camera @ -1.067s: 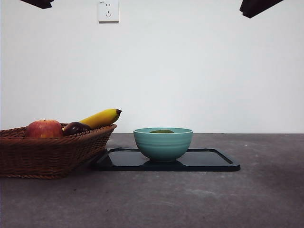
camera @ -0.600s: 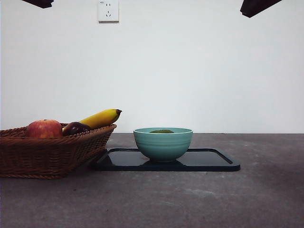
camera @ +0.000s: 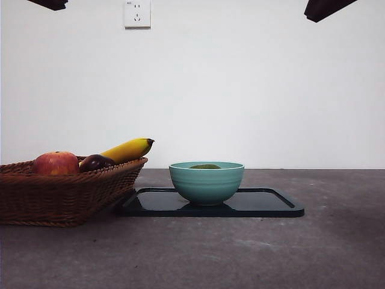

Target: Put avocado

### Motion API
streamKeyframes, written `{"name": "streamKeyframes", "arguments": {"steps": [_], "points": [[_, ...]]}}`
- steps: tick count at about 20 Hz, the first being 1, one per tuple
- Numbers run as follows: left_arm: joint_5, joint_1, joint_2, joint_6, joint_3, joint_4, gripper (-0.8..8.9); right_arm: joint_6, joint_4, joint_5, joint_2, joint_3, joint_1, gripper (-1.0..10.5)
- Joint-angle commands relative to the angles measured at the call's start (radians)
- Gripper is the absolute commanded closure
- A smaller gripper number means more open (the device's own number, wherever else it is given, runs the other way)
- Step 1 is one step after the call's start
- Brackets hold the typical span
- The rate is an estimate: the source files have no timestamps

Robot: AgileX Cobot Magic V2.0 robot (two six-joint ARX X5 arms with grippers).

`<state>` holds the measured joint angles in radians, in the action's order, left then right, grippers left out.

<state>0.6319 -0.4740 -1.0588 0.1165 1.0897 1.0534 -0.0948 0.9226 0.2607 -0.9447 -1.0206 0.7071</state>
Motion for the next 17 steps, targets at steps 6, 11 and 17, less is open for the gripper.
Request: {"name": "streamKeyframes", "arguments": {"steps": [6, 11, 17], "points": [[-0.093, 0.125, 0.189, 0.157, 0.016, -0.006, 8.05, -0.008, -0.010, 0.001, -0.008, -0.008, 0.010, 9.4], [-0.115, 0.329, 0.422, 0.368, -0.042, -0.208, 8.05, -0.009, -0.010, 0.001, -0.008, -0.008, 0.010, 9.4], [-0.427, 0.460, 0.676, 0.025, -0.444, -0.789, 8.05, -0.008, -0.010, 0.000, -0.008, -0.008, 0.010, 9.4]]}}
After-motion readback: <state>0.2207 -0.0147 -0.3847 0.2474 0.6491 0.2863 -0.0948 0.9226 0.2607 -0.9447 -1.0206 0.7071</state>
